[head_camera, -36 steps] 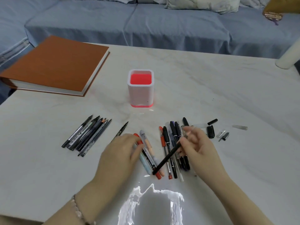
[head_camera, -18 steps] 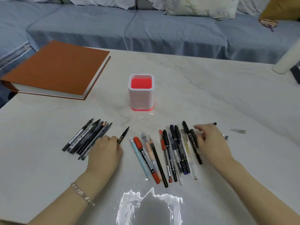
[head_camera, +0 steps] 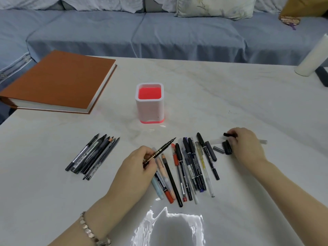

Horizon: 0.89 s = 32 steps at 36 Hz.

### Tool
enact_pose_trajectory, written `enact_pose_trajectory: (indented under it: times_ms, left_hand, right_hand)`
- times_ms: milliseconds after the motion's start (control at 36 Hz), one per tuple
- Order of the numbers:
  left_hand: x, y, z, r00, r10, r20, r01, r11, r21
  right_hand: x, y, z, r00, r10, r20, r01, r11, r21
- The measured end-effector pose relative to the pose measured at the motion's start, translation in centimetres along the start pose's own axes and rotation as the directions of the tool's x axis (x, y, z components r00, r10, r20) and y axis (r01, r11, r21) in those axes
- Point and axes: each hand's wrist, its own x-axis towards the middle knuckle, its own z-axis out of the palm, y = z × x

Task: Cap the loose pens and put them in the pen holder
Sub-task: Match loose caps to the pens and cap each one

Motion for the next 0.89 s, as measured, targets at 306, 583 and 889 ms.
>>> enact_pose_trajectory:
  times_ms: [306,583,889]
  left_hand:
    - [-1.8,2.5,0.5,0.999,0.024,0.047,-0.015,0.985,-0.17]
    - [-3.8,3.6,0.2,0.994,0.007,0.113,0.026,0.957,-0.289]
    - [-4.6,4.1,-0.1,0.996,0.021,0.092,0.011,0.941,-0.338]
  right_hand:
    - [-7.8,-5.7,-3.2,0.984,0.091,0.156,-0.181,0.505,0.844]
    - [-9.9,-7.6,-3.3,0.921,-0.019,0.389,-0.388,-0.138,0.911]
    - [-10.5,-8.9,-2.7,0.829,-0.098,0.551,-0.517,-0.513,0.686]
